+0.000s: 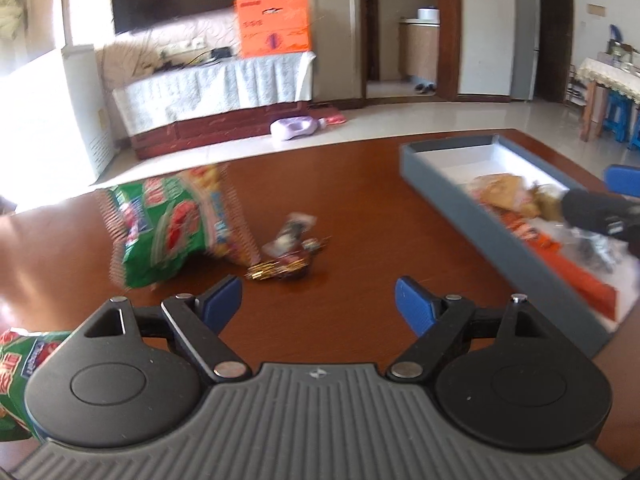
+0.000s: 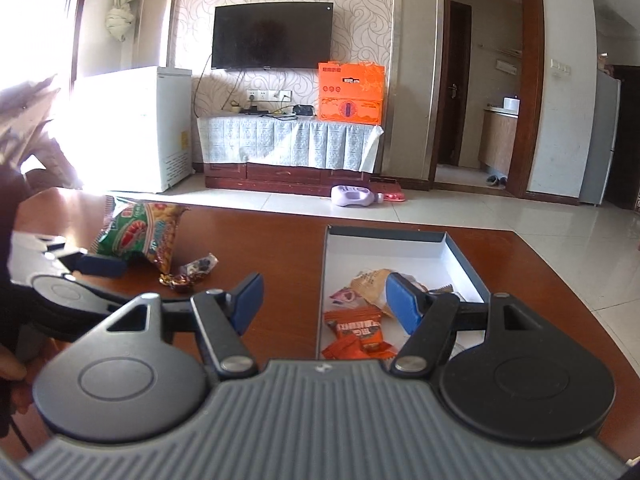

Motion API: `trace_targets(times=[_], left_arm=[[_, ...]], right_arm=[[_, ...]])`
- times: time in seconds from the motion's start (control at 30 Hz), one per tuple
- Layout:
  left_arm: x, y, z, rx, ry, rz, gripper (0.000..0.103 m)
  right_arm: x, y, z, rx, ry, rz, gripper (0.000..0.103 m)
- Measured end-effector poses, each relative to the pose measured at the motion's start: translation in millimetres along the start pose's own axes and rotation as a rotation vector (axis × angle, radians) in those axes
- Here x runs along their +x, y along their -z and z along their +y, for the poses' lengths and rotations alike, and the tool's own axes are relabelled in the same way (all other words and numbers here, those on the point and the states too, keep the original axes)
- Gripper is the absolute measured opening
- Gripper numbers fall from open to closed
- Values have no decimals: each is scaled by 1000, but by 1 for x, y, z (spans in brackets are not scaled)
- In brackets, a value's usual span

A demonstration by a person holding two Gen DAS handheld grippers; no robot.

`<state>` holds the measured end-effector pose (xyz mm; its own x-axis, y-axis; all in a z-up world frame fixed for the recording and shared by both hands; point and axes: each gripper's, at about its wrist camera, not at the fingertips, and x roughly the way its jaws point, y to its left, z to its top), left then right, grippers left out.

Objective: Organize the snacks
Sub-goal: 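Move both open tools back toward the remaining snacks, then grasp brown wrapped candy with left tool while right tool grasps clear-wrapped white candy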

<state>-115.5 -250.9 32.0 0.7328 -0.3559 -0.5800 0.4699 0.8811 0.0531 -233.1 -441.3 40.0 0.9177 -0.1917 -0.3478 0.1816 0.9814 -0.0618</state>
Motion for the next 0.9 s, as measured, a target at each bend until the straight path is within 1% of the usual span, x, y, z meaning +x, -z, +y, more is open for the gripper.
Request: trace_targets(times=[0.07,0.23,0.5,0.57,0.63,0.67,0.7,0.73,0.77,0.87,0.9], left_arm=[[6,2,12,-22,-17,9,87],[26,3,30,-57,-14,35,86],[60,-6,23,-23,18,31,86],[72,-5,22,-34,34,56,85],[77,-10,22,-34,45,47,75],[79,-10,21,-32,49,40,74],[79,-10,21,-34,54,37,69],[80,-11,21,-34,52,32,57],[80,-11,20,-33,56,27,52],[76,-9,19,-30,54,31,48],[74,-8,19,-33,55,35,43]], right_arm=[[1,-1,0,6,-7,2,70],[5,-2,5,-9,-18,14,70],[3,-2,0,-26,-31,25,70],[4,-2,0,-25,-31,27,70],[4,-2,-1,-26,-33,29,70],[4,-2,-1,-26,-34,28,70],[4,-2,-1,-28,-34,28,70],[4,-2,-1,-30,-37,29,70],[5,-2,0,-34,-39,30,70],[6,-3,4,-40,-50,30,70],[6,-3,5,-33,-60,29,69]])
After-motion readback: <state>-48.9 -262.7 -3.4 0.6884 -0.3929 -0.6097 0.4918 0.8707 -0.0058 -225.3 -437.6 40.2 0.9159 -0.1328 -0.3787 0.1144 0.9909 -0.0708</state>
